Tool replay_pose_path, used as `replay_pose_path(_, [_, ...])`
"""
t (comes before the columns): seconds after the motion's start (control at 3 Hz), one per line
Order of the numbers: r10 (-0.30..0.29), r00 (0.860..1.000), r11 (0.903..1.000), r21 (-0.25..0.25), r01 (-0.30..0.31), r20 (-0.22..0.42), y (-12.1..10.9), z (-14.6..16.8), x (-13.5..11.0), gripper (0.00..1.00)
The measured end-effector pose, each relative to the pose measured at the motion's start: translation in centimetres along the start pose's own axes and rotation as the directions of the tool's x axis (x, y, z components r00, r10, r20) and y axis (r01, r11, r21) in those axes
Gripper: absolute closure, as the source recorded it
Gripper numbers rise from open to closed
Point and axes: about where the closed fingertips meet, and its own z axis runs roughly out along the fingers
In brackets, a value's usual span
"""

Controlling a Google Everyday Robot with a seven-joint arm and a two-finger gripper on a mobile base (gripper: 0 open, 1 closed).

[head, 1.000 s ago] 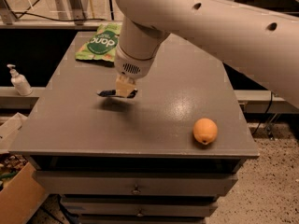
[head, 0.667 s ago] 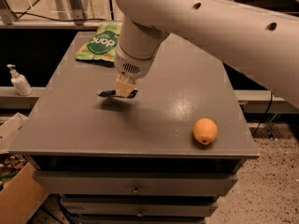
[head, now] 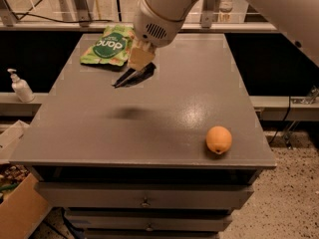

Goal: Pick rxbar blueberry

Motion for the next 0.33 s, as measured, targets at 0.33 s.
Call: replay_pose_path(0.33, [0.000, 1.000, 1.0000, 0.000, 0.000, 0.000, 0.00, 0.00, 0.00, 1.00])
